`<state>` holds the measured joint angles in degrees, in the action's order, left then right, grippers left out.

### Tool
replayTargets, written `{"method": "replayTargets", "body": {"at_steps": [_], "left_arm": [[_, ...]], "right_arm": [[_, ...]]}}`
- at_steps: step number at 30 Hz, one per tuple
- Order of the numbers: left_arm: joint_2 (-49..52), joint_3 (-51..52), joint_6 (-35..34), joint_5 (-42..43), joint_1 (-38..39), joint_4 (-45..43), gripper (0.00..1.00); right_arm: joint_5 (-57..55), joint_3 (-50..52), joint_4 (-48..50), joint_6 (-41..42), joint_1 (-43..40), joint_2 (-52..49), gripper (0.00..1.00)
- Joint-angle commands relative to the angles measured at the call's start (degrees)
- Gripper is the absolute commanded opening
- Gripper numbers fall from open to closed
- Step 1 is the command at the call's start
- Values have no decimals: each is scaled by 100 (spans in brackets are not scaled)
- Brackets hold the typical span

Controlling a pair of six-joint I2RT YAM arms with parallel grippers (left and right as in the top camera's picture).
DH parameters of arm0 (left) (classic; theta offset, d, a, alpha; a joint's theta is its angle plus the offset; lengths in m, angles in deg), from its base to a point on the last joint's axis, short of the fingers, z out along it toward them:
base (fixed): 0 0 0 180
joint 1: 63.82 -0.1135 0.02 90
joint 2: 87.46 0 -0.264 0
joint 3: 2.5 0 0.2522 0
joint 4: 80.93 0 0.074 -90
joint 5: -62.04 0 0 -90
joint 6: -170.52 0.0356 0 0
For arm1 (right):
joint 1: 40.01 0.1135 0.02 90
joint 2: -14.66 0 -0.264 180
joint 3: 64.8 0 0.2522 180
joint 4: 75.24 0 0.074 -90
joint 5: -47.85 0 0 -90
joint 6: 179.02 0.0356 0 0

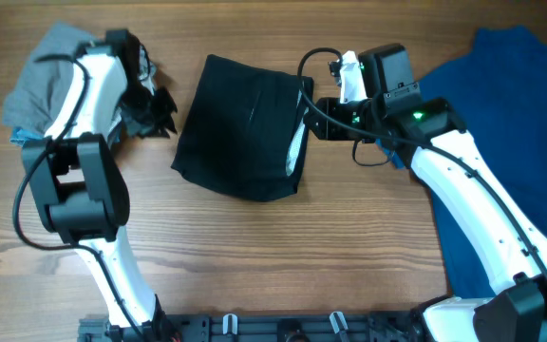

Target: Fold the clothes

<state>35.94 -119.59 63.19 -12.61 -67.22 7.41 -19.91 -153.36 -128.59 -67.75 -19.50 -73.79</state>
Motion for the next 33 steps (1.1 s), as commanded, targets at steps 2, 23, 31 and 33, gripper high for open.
{"method": "replayTargets", "body": {"at_steps": [2, 23, 31, 33], "left_arm": [[-105, -2514, 61, 734, 81, 1692, 69], [-546, -2605, -157, 153, 83, 2192, 100], [-546, 730, -122, 343, 225, 879, 62], [-546, 1346, -514, 321, 293, 358, 73]], "right_arm": [[-492, -24, -37, -61, -24, -48, 41], [-1303, 131, 2055, -476, -24, -612, 51], [-221, 131, 3139, -876, -28, -2636, 47], [-197, 131, 2994, -905, -28, -2811, 47]]}}
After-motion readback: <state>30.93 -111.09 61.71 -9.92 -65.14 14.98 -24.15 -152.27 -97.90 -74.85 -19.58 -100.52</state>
